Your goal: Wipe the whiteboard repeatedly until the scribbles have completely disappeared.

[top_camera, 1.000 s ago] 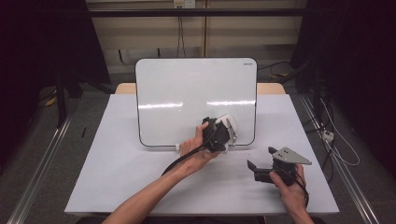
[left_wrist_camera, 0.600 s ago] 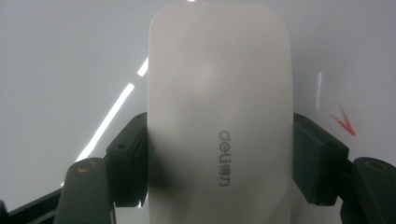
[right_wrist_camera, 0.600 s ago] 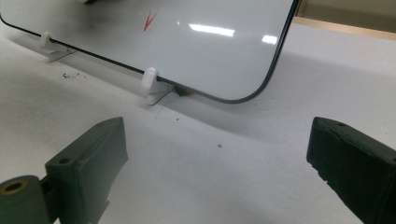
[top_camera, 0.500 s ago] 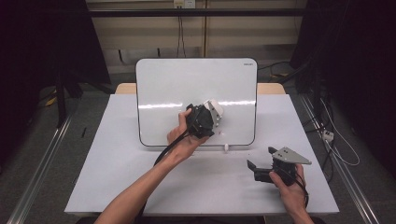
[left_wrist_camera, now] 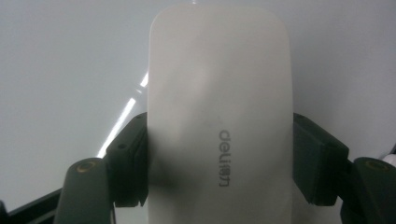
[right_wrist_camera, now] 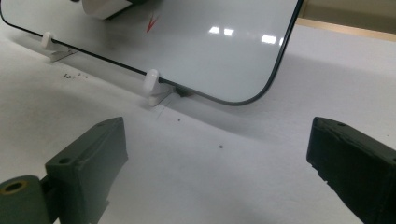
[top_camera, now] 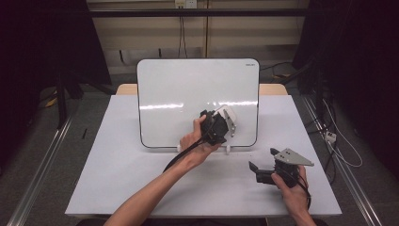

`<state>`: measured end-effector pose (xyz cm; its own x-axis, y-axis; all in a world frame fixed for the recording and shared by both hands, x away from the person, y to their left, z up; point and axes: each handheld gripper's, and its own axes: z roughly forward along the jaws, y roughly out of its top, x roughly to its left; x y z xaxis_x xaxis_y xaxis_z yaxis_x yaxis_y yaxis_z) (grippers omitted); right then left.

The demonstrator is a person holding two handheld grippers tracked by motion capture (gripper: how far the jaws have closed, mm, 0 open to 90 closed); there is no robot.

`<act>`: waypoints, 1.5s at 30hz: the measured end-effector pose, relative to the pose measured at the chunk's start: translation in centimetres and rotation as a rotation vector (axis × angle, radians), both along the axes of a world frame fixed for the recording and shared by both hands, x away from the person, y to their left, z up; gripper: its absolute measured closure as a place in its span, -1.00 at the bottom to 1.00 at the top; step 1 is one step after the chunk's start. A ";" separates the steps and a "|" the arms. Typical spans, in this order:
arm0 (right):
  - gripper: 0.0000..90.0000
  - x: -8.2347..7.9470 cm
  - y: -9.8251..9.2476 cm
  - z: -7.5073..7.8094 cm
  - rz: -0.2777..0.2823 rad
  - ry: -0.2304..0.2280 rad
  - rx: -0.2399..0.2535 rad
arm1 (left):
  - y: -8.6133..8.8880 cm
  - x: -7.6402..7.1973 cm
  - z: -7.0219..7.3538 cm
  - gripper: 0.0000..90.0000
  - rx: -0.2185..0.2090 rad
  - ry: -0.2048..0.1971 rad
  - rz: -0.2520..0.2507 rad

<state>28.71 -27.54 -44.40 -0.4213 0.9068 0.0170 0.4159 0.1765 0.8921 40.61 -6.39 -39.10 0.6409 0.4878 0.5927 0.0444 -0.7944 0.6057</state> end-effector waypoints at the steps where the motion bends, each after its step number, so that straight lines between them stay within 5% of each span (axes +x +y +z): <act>1: -0.89 0.0 0.0 0.0 0.001 -0.001 0.001 | -0.1 -0.1 0.0 -0.31 0.010 -0.003 0.001; 17: -0.89 -0.1 0.0 0.0 0.003 -0.002 0.002 | -1.9 -2.3 -2.7 -0.31 0.069 0.005 -0.088; 30: -0.89 -0.1 -0.1 0.0 0.000 -0.002 0.005 | -0.4 -2.5 -2.6 -0.31 0.110 0.018 -0.090; 45: -0.89 -0.1 -0.1 0.0 -0.002 -0.001 0.001 | 3.9 -0.7 -1.0 -0.31 0.021 0.042 -0.006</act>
